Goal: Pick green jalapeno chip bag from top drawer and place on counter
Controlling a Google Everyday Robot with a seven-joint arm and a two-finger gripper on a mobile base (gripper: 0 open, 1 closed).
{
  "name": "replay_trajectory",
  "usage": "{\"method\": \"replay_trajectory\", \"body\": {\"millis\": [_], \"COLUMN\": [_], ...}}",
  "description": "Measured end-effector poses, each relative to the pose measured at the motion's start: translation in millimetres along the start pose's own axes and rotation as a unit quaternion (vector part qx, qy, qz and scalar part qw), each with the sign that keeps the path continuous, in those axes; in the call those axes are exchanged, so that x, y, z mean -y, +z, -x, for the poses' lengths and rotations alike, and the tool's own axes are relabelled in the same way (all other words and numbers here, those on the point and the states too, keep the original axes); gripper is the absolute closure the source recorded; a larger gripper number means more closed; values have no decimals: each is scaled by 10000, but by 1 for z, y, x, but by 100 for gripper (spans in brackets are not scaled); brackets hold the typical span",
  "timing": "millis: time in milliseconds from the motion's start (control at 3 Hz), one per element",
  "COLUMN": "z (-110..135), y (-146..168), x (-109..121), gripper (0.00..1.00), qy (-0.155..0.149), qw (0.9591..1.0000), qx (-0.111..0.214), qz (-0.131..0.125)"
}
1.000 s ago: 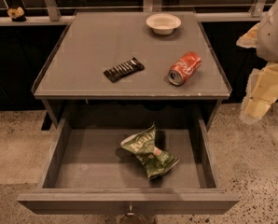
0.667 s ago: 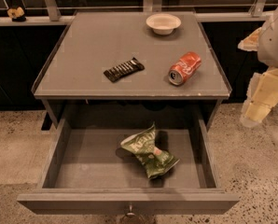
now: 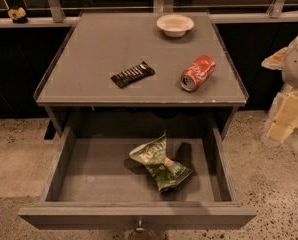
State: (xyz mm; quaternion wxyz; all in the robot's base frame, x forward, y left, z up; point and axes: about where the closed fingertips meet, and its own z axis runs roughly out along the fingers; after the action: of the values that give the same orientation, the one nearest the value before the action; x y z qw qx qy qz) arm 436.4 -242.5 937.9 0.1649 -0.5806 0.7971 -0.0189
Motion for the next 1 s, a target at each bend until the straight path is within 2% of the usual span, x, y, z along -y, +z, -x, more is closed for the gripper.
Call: {"method": "replay_trajectory", "body": {"millis": [333,667,1000], "z": [-2,2,21], "y": [28,99,167], "x": [-27,-79,-130], "gripper": [0,0,0], "qy": [-20,25,-137], "qw": [9994,9927,9791], "qx": [179,618,975], "qz": [312,1039,1782]}}
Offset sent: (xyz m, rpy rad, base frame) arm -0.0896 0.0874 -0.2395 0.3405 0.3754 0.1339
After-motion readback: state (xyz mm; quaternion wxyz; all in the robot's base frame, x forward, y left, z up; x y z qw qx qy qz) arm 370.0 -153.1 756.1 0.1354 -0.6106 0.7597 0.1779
